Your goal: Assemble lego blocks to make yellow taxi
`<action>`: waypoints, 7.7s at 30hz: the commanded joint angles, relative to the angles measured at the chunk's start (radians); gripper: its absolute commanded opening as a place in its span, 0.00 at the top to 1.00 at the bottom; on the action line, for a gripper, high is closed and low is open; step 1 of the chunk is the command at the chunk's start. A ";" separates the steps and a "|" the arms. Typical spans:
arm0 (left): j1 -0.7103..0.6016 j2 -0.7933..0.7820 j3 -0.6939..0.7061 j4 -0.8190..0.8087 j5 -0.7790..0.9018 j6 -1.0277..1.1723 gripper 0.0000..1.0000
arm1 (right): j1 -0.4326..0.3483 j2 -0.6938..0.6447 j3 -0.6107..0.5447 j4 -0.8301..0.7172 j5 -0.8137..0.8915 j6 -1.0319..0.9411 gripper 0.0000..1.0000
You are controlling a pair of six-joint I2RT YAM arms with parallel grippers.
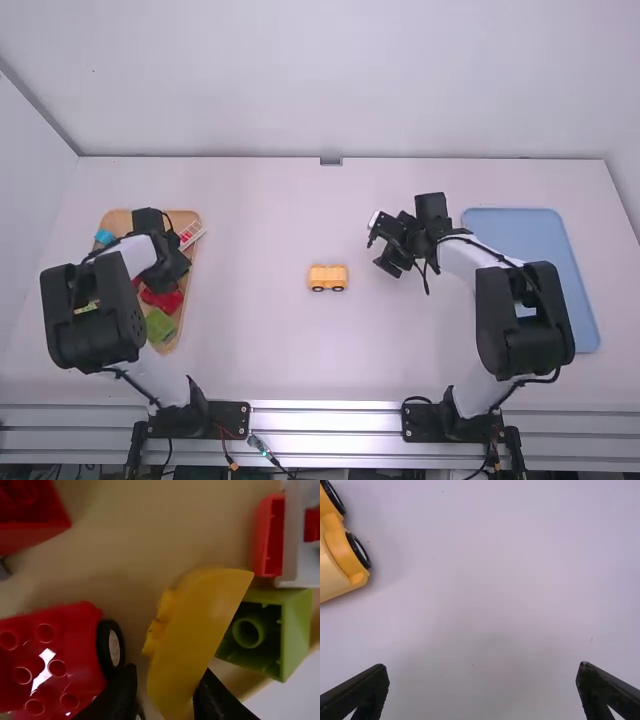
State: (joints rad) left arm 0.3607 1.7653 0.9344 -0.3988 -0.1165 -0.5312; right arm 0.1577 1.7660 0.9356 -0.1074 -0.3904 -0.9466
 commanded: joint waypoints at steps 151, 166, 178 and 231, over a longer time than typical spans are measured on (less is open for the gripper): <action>-0.738 -0.125 -0.286 1.403 0.440 0.468 0.98 | 0.179 -0.005 -0.110 1.029 -0.393 1.344 0.27; -0.766 -0.125 -0.287 1.390 0.288 0.471 0.98 | 0.209 -0.005 -0.126 1.021 -0.346 1.343 0.49; -0.766 -0.125 -0.286 1.379 0.285 0.475 0.98 | 0.210 -0.005 -0.124 1.046 -0.349 1.339 0.52; -0.769 -0.125 -0.287 1.392 0.271 0.423 0.01 | 0.208 -0.005 -0.124 1.035 -0.343 1.289 0.81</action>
State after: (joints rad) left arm -0.4088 1.6402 0.6296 0.9760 0.2211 -0.0620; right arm 0.3630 1.7660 0.8177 0.9295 -0.7074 0.3717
